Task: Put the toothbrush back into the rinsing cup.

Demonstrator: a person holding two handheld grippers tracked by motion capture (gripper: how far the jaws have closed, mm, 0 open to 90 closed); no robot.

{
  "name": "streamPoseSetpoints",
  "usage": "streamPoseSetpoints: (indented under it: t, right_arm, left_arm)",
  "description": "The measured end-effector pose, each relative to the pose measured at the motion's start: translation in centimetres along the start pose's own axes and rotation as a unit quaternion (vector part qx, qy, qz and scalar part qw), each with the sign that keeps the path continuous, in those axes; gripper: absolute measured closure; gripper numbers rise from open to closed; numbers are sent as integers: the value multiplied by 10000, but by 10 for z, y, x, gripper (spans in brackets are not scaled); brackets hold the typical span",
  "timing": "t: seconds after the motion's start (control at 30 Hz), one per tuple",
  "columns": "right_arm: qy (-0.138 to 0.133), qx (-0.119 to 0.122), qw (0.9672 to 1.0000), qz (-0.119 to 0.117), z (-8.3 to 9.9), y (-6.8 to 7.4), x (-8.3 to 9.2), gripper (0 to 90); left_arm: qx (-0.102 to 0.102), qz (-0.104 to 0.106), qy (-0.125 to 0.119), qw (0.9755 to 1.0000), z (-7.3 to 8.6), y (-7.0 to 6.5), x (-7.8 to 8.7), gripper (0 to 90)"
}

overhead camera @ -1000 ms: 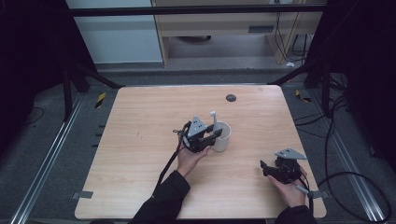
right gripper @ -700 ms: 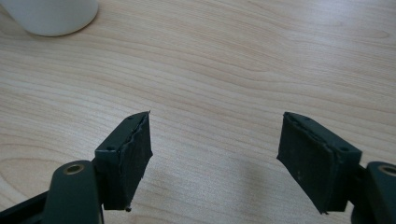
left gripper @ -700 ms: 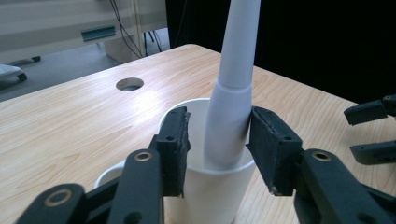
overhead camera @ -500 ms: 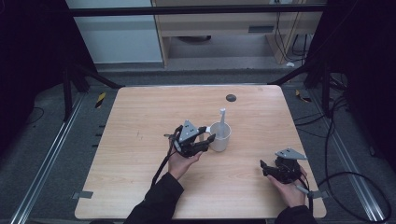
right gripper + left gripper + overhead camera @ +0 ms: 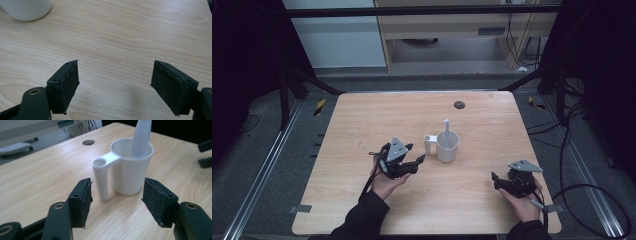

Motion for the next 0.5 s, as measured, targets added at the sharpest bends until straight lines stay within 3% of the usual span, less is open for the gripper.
streamPoseSetpoints:
  t: [0.33, 0.43, 0.5]
  right_arm:
    - [8, -56, 10000, 52, 3, -2, 1, 200]
    - [66, -38, 10000, 50, 3, -2, 0, 184]
    - [72, -49, 9999, 53, 4, -2, 0, 182]
  left_arm:
    - [336, -376, 290, 9983, 35, 31, 41, 329]
    - [571, -567, 345, 9962, 49, 45, 55, 319]
    - [617, -659, 355, 9953, 53, 50, 60, 316]
Point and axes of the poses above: each handheld gripper's, and its own axes: x roughly backward along the jaws, z roughly out of its underside, y roughly to its left, the point moved 1 cm from there along -x, roughly forward along the jaws, and after that the axes turned 1 degree about y, right-handed, at the moved point
